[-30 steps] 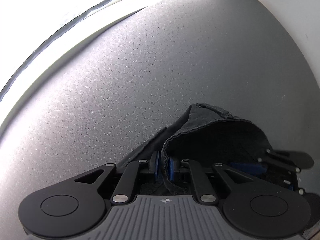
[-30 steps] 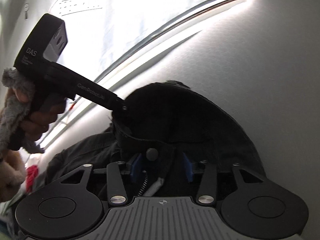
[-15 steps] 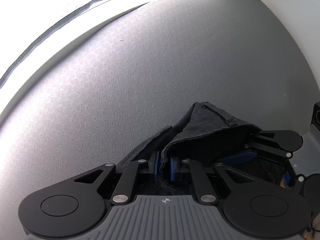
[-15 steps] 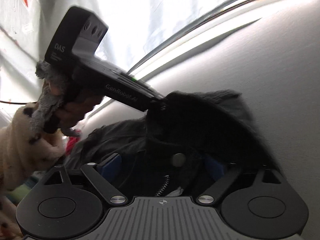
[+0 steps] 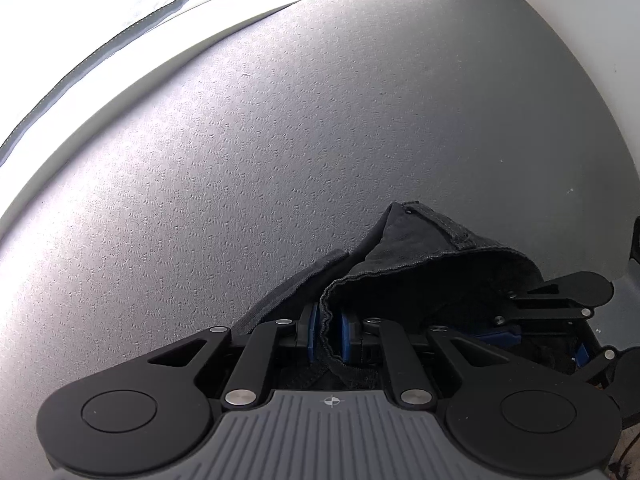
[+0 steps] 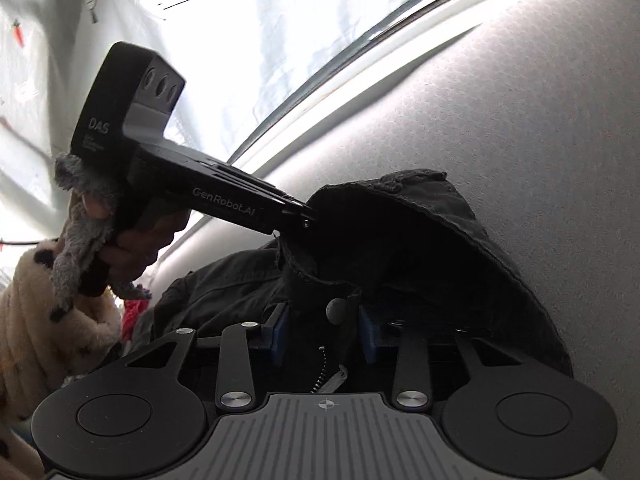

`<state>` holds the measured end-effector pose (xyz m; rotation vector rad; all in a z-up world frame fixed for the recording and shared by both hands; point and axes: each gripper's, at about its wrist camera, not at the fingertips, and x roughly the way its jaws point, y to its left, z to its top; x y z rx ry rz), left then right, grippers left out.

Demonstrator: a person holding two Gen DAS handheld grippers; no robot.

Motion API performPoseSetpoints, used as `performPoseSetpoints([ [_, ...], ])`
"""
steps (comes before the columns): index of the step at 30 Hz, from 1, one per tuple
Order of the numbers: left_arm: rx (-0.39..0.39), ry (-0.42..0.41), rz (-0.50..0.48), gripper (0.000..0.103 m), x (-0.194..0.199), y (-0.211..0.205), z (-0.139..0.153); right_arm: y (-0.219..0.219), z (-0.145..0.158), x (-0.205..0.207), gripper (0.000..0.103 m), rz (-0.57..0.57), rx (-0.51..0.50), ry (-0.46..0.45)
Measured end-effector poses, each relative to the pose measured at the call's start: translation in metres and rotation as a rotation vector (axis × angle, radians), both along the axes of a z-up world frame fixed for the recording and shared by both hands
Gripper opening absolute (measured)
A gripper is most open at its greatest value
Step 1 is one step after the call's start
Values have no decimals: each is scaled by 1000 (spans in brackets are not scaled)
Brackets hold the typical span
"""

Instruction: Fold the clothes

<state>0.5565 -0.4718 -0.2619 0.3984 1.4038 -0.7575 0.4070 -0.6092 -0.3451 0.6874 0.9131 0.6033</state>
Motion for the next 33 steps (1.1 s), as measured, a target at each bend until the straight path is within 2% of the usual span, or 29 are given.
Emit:
performPoseSetpoints([
  [3, 0, -5, 0, 14, -1, 0, 2, 3, -14, 4, 53, -18, 102, 53],
  [6, -4, -10, 1, 14, -2, 1, 3, -2, -19, 4, 52, -35, 157, 76],
  [15, -17, -21, -12, 14, -4, 3, 2, 0, -25, 5, 50, -72, 177, 108],
  [19, -27, -23, -26, 16, -4, 5, 1, -5, -31, 7, 44, -50, 196, 109],
  [33, -77, 32, -22, 16, 5, 18, 0, -23, -40, 31, 42, 22, 287, 159],
])
